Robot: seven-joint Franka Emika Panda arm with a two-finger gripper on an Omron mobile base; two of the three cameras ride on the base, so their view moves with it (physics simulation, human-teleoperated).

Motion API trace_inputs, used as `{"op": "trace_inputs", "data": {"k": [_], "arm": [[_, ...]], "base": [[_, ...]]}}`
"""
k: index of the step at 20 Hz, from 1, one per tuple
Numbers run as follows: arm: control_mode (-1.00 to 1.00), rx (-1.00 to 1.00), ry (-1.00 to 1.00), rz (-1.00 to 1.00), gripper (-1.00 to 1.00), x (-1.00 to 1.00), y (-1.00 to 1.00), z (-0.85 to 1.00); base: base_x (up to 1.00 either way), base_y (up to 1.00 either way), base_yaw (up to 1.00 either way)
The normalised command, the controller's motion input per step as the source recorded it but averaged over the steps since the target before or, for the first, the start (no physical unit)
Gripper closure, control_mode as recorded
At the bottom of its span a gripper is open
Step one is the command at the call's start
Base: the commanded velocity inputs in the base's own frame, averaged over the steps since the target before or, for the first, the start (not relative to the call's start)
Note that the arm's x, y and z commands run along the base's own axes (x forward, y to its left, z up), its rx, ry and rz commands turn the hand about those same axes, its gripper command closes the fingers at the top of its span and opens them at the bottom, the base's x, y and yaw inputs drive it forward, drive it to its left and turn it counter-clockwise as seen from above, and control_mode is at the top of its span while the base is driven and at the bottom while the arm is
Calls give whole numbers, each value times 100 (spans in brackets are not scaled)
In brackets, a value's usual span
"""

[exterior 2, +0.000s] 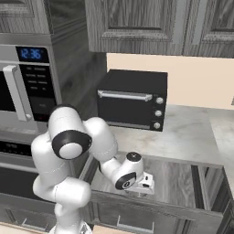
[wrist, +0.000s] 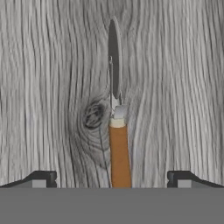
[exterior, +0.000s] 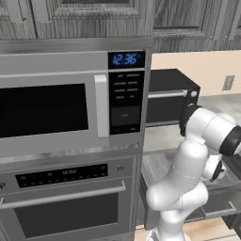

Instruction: Take the pizza cutter from the drawer on the right and place it on the dining counter for cutting.

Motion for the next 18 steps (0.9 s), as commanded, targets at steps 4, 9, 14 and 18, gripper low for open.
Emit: {"op": "trace_inputs", "data": {"k": [4, 9, 14, 18], "arm": [[-100, 0, 0, 0, -100, 6, -3, -7], [-100, 1, 0, 2, -100, 0, -12, -10], [-100, 1, 0, 1, -100, 2, -16, -10], [-100, 1, 0, 1, -100, 5, -12, -9]], "base": [[0, 0, 0], [0, 0, 0], [0, 0, 0], [0, 0, 0]]}}
